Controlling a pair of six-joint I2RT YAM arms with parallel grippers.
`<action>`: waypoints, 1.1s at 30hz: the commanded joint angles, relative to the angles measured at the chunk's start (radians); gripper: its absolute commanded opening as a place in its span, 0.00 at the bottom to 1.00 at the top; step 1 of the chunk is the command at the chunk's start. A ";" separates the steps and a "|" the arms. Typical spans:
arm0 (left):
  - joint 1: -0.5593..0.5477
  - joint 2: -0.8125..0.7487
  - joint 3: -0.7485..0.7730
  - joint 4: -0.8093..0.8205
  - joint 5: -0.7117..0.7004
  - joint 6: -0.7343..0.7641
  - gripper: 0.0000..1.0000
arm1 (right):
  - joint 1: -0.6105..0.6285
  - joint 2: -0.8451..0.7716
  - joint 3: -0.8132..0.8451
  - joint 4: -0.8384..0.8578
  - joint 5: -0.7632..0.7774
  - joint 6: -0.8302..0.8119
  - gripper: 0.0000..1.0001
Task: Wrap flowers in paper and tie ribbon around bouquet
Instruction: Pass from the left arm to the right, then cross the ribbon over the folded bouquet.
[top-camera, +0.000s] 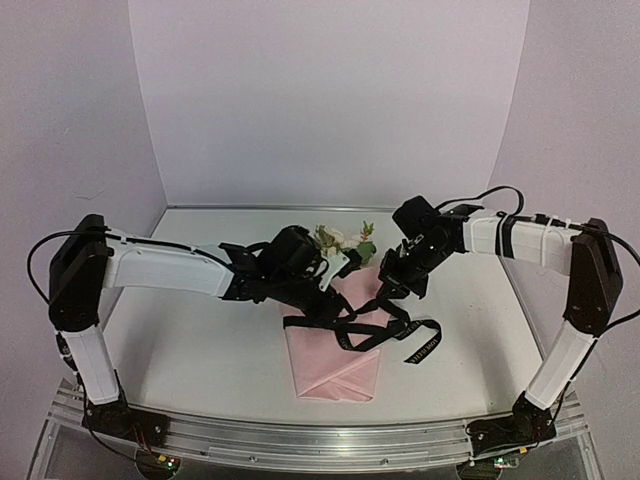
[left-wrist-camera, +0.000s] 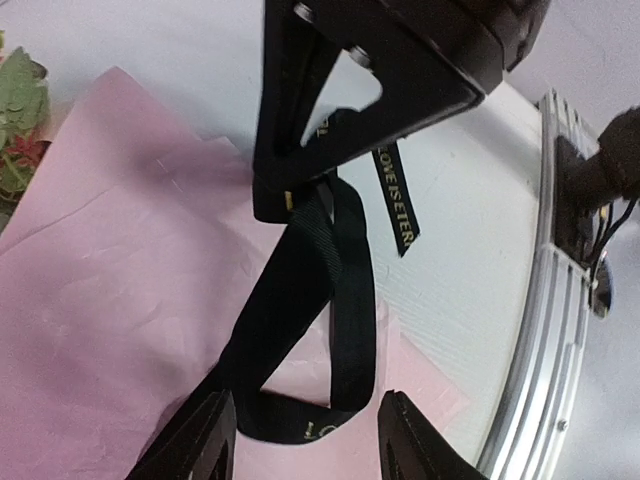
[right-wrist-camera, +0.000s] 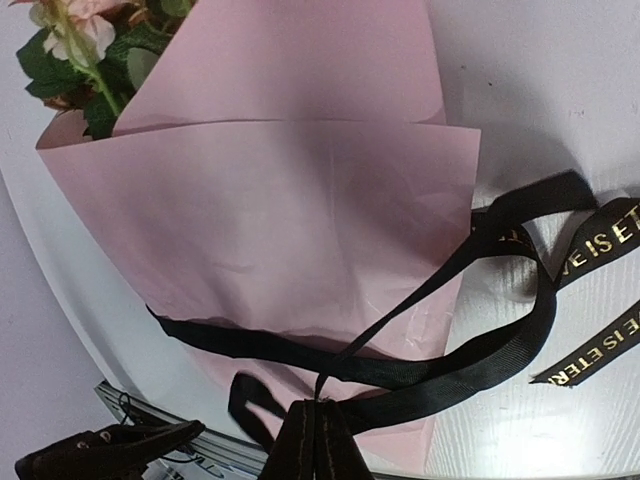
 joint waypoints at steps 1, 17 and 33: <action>0.081 -0.236 -0.127 0.180 0.035 -0.146 0.54 | 0.023 -0.059 0.107 -0.047 0.017 -0.215 0.00; 0.278 -0.245 -0.206 -0.052 0.039 -0.279 0.49 | 0.286 0.013 0.083 -0.183 -0.179 -0.482 0.00; 0.194 -0.094 -0.072 -0.243 -0.043 -0.177 0.49 | 0.289 -0.166 -0.103 -0.153 0.329 -0.372 0.00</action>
